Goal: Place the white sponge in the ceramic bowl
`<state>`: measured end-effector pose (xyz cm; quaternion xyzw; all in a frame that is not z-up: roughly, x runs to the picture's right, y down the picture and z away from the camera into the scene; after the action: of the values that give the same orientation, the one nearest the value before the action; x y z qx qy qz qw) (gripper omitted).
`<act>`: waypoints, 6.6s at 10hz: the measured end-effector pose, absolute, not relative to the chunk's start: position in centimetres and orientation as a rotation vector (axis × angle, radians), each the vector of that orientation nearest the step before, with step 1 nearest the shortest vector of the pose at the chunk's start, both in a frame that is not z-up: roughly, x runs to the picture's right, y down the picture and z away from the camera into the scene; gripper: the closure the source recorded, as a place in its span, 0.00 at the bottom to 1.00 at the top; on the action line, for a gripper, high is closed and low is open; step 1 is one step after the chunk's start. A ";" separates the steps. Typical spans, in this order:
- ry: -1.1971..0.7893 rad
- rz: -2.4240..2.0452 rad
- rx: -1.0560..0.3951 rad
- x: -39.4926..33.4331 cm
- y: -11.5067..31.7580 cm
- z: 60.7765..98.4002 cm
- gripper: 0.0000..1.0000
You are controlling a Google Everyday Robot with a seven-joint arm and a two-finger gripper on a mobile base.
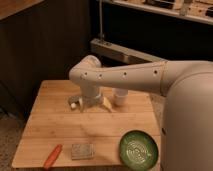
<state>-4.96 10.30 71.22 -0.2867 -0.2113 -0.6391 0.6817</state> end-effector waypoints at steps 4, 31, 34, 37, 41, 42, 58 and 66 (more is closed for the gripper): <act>-0.474 -1.434 -0.643 -5.0 10.3 71.2 0.20; -0.542 -1.579 -0.746 -6.7 17.0 66.3 0.20; -0.546 -1.590 -0.769 -6.8 18.4 64.8 0.20; -0.553 -1.607 -0.780 -7.7 18.8 64.7 0.20; -0.554 -1.624 -0.813 -8.0 18.4 64.3 0.20; -0.558 -1.640 -0.823 -8.6 19.0 64.1 0.20; -0.600 -1.760 -0.905 -12.4 19.9 64.2 0.20; -0.646 -1.813 -0.865 -13.5 20.4 64.2 0.20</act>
<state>-13.51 20.38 64.18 -0.3566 -0.2663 -0.7476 0.4930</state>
